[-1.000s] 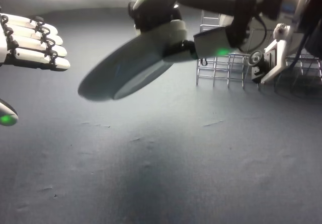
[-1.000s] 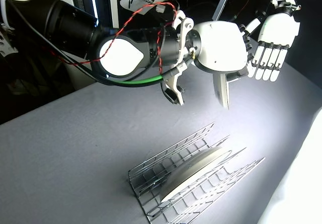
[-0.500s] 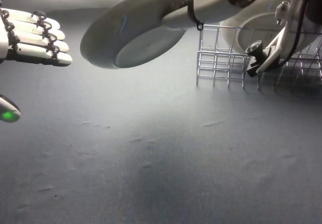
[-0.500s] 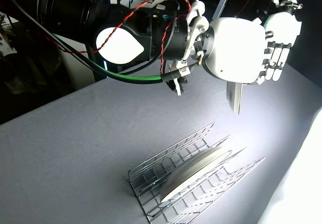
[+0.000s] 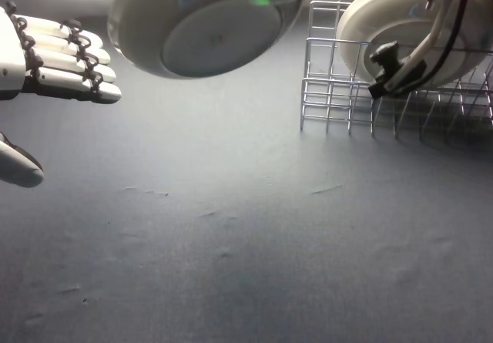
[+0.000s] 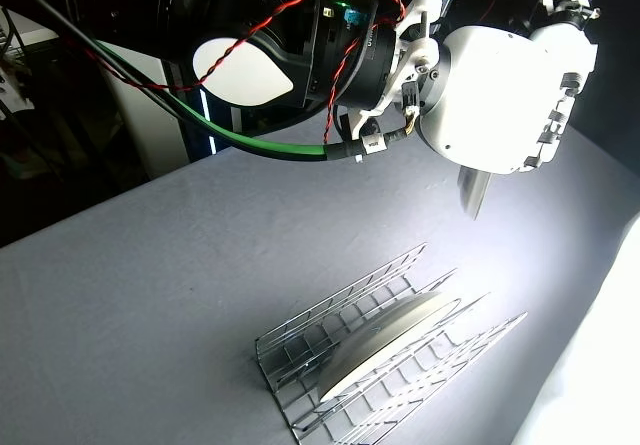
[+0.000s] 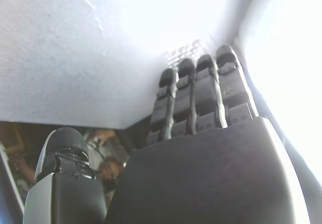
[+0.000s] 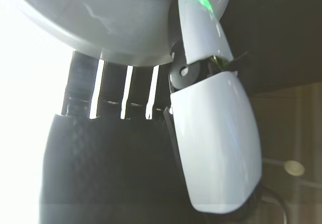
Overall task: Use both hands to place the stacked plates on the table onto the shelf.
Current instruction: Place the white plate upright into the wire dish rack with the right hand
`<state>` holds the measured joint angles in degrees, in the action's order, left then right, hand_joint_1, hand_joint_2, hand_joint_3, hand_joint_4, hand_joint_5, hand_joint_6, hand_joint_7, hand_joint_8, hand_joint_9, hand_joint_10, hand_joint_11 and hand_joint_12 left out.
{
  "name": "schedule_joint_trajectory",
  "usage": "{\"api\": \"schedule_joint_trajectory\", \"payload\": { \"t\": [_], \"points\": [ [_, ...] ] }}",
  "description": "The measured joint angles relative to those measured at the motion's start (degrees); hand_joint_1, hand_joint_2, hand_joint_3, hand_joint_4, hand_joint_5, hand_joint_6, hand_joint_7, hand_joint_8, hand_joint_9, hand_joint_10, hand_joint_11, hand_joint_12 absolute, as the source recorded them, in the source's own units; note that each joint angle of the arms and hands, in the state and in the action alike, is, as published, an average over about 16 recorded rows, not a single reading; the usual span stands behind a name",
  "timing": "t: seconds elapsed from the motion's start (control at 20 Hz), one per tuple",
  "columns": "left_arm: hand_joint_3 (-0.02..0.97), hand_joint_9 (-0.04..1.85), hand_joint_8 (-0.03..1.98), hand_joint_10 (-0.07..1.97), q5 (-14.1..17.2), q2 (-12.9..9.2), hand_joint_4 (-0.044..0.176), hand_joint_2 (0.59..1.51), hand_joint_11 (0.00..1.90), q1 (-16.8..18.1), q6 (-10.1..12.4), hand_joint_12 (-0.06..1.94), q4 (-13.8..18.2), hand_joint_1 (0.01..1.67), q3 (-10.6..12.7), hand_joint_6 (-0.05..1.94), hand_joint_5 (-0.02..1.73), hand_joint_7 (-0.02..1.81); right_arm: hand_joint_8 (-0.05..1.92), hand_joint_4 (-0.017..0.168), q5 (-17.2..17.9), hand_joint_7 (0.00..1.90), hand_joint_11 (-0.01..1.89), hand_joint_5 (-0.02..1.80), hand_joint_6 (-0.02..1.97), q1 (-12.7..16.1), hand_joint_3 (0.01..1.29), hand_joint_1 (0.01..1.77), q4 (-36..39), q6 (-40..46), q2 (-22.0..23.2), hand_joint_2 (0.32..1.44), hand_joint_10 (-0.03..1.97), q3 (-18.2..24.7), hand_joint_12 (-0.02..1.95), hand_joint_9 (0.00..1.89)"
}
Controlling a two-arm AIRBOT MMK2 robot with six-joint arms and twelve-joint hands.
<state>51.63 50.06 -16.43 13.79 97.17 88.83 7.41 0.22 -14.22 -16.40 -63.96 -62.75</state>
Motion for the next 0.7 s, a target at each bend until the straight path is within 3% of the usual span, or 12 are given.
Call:
{"api": "schedule_joint_trajectory", "payload": {
  "t": [0.35,0.7],
  "points": [
    [0.006,0.06,0.00,-0.06,-0.5,0.6,0.002,1.090,0.03,-1.0,-0.3,0.02,-0.3,0.01,0.4,0.02,0.10,0.08,1.03,-0.008,-3.8,0.93,0.71,0.82,1.08,2.0,0.01,1.39,-6.5,0.0,2.7,1.09,1.29,0.7,1.56,0.84],
    [0.006,0.05,0.00,-0.06,-0.9,0.5,0.002,1.093,0.02,-1.6,-0.5,0.01,-0.4,0.01,0.3,0.02,0.09,0.08,1.02,-0.008,-5.0,0.93,0.72,0.82,1.05,2.1,0.01,1.39,-8.5,0.0,6.3,1.09,1.27,2.2,1.54,0.85]
  ]
}}
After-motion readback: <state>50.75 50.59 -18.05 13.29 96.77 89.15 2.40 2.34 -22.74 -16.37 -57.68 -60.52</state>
